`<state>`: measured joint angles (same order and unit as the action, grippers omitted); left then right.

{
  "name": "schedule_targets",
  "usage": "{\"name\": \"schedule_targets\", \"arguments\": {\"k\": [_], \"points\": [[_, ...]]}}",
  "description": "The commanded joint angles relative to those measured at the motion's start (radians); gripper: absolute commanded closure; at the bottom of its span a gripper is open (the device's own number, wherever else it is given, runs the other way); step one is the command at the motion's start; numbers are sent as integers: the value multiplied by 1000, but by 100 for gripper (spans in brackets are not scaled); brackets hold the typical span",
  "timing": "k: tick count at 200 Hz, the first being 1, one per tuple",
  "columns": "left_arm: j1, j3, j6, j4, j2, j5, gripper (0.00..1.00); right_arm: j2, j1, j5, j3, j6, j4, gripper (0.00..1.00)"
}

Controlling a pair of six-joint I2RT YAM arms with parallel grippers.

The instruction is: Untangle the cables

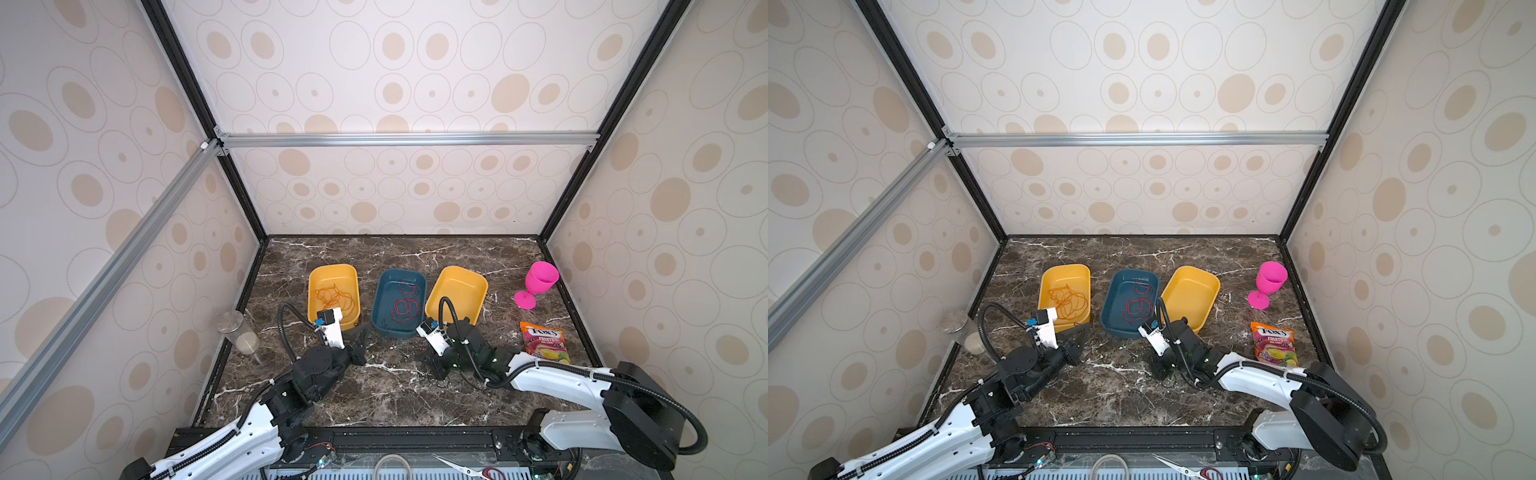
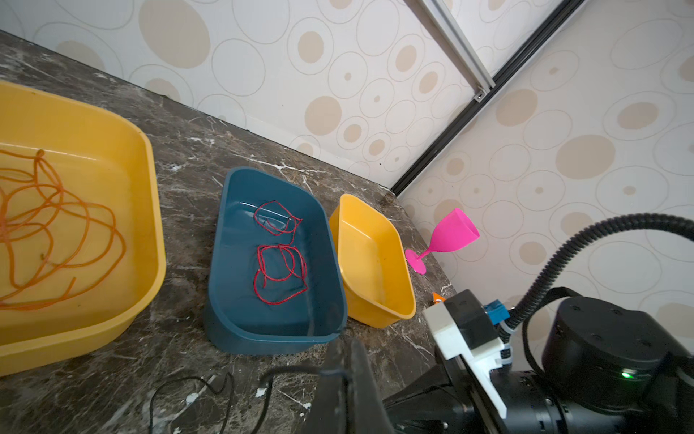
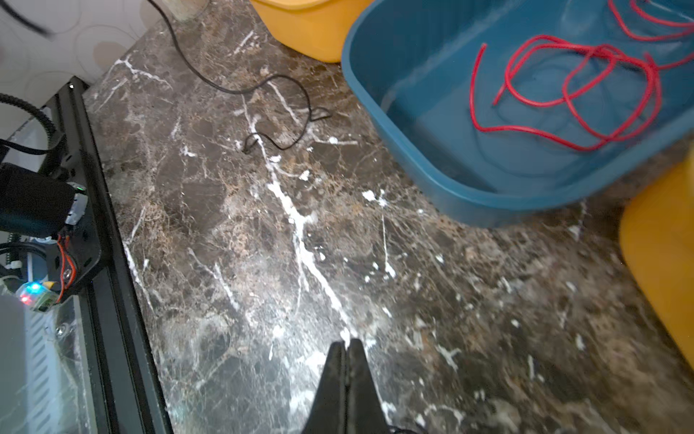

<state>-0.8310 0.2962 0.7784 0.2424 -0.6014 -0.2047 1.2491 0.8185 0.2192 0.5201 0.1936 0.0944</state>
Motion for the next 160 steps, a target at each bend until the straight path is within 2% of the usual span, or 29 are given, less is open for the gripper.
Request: {"name": "schedule_targets", "arguments": {"k": [1, 27, 34, 48, 62, 93, 127, 160], "points": [[18, 3, 37, -20, 3, -1, 100, -49, -8, -72, -16, 53, -104, 100], [27, 10, 23, 7, -17, 43, 100, -38, -8, -95, 37, 67, -241, 99], [28, 12, 18, 14, -27, 56, 100, -29, -8, -104, 54, 71, -273, 93], [29, 17, 15, 27, -44, 73, 100, -19, -8, -116, 75, 77, -316, 72], [30, 18, 15, 32, -59, 91, 100, -30, -8, -115, 86, 79, -333, 64], [30, 23, 7, 75, -94, 133, 100, -91, -8, -92, 123, 89, -370, 54], [32, 27, -11, 110, -115, 195, 100, -149, -8, -75, 167, 75, -402, 49], [32, 44, -18, 140, -152, 245, 100, -125, -7, 60, 168, 54, -267, 41]]}}
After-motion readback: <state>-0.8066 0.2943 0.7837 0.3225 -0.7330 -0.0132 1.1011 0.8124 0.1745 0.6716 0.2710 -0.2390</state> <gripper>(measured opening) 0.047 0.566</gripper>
